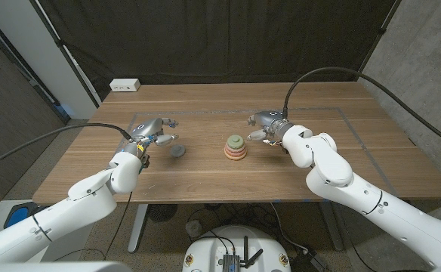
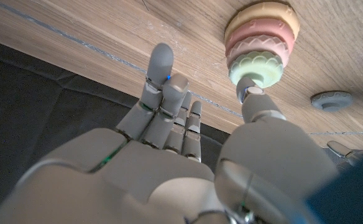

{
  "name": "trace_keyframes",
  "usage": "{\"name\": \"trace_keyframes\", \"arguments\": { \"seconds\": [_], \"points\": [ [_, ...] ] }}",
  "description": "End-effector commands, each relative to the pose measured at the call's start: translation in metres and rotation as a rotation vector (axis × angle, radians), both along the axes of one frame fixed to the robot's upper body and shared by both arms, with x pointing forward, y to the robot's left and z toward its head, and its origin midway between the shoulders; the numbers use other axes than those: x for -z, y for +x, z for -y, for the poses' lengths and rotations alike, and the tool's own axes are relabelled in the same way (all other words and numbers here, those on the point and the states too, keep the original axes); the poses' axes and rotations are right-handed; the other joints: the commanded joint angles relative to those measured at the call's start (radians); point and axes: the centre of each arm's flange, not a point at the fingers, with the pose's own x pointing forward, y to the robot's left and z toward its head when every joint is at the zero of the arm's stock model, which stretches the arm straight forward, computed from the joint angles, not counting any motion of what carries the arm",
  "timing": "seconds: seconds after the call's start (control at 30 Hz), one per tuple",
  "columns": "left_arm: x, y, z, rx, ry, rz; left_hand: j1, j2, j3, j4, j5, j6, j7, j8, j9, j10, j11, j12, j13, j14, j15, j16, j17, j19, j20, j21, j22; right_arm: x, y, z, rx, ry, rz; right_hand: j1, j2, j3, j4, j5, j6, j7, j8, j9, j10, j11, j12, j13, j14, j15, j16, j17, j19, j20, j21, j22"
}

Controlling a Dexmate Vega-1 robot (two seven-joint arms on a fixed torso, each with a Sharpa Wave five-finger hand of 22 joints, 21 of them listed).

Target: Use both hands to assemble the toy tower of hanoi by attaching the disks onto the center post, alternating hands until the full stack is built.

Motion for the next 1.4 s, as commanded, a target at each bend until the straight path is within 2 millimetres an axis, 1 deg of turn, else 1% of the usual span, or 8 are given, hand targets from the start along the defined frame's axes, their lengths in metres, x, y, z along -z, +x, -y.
{"name": "trace_keyframes", "arguments": {
  "seconds": [0.03,0.4,0.57,0.7,0.77,0.87,0.97,1.4],
  "points": [
    [-0.002,-0.003,0.004,-0.003,-0.008,0.005,-0.002,-0.007,0.003,0.002,0.004,-0.001,-0.001,0.001,0.002,0.001,0.0,-0.003,0.0,0.002,-0.052,0.004,0.0,0.01,-0.121,0.004,0.003,0.006,-0.006,0.021,0.062,0.069,0.063,0.015,0.012,0.011,-0.002,0.005,0.017,-0.005,0.009,0.004,0.013,-0.007,0.008,0.002,0.012,-0.064,0.007,0.001,0.008,-0.086,0.009,0.002],
    [-0.003,-0.01,0.007,-0.04,0.002,0.002,-0.003,-0.008,0.003,0.001,0.005,0.002,-0.003,0.004,0.004,0.0,0.002,-0.003,-0.001,0.001,-0.052,0.003,-0.003,0.008,-0.122,0.003,0.003,0.011,-0.003,0.039,0.082,0.11,0.123,0.03,0.019,0.019,-0.005,0.01,0.044,-0.02,0.024,0.012,0.028,-0.026,0.011,0.005,0.032,-0.064,0.025,0.01,0.015,-0.086,0.015,0.004],
    [-0.003,-0.011,0.009,-0.051,0.001,0.005,-0.004,-0.008,0.004,0.001,0.005,-0.004,-0.001,0.002,0.004,-0.006,0.001,-0.005,-0.002,-0.001,-0.052,0.001,-0.006,0.007,-0.122,0.003,0.003,0.014,-0.001,0.049,0.091,0.128,0.141,0.033,0.019,0.02,-0.006,0.011,0.047,-0.02,0.026,0.014,0.027,-0.026,0.009,0.006,0.034,-0.064,0.028,0.011,0.015,-0.086,0.016,0.004],
    [-0.003,-0.011,0.011,-0.054,-0.004,0.005,-0.004,-0.009,0.004,0.001,0.005,-0.005,-0.001,0.002,0.005,-0.007,0.002,-0.004,0.0,-0.001,-0.052,0.001,-0.008,0.007,-0.122,0.004,0.004,0.016,0.0,0.057,0.095,0.148,0.153,0.036,0.019,0.022,-0.007,0.012,0.037,-0.034,0.022,0.014,0.027,-0.026,0.008,0.007,0.035,-0.064,0.03,0.01,0.015,-0.086,0.016,0.004],
    [-0.003,-0.011,0.012,-0.055,-0.006,0.004,-0.004,-0.009,0.004,0.001,0.005,-0.006,0.0,0.002,0.005,-0.007,0.002,-0.004,-0.001,0.001,-0.052,0.004,-0.005,0.007,-0.122,0.004,0.004,0.017,0.001,0.058,0.096,0.155,0.157,0.037,0.019,0.023,-0.007,0.012,0.038,-0.035,0.022,0.014,0.028,-0.026,0.008,0.007,0.036,-0.064,0.031,0.011,0.015,-0.086,0.016,0.004],
    [-0.004,-0.014,0.014,-0.055,-0.002,0.001,-0.003,-0.009,0.005,0.001,0.005,-0.006,0.001,0.002,0.005,-0.01,0.003,-0.005,-0.002,0.0,-0.052,0.002,-0.007,0.007,-0.122,0.004,0.004,0.02,0.002,0.064,0.106,0.16,0.169,0.044,0.018,0.025,-0.008,0.014,0.049,-0.044,0.025,0.013,0.038,-0.035,0.01,0.009,0.035,-0.064,0.031,0.008,0.017,-0.086,0.019,0.005],
    [-0.006,-0.017,0.013,-0.061,-0.003,0.005,-0.003,-0.009,0.005,0.0,0.005,-0.01,0.001,0.001,0.005,-0.016,0.005,-0.007,-0.002,0.0,-0.052,0.003,-0.007,0.007,-0.122,0.004,0.004,0.022,0.002,0.068,0.117,0.163,0.179,0.046,0.017,0.026,-0.008,0.014,0.053,-0.046,0.027,0.012,0.038,-0.044,0.008,0.01,0.038,-0.064,0.035,0.01,0.018,-0.086,0.02,0.006],
    [-0.004,-0.017,0.012,-0.069,-0.003,-0.005,-0.004,-0.01,0.005,0.001,0.005,-0.018,0.003,-0.001,0.006,-0.02,0.008,-0.007,-0.002,-0.001,-0.052,0.002,-0.009,0.006,-0.122,0.004,0.004,0.033,-0.002,0.082,0.147,0.203,0.221,0.052,0.013,0.028,-0.007,0.013,0.059,-0.045,0.031,0.014,0.043,-0.047,0.005,0.011,0.035,-0.064,0.035,0.007,0.016,-0.086,0.021,0.005]
  ]
}}
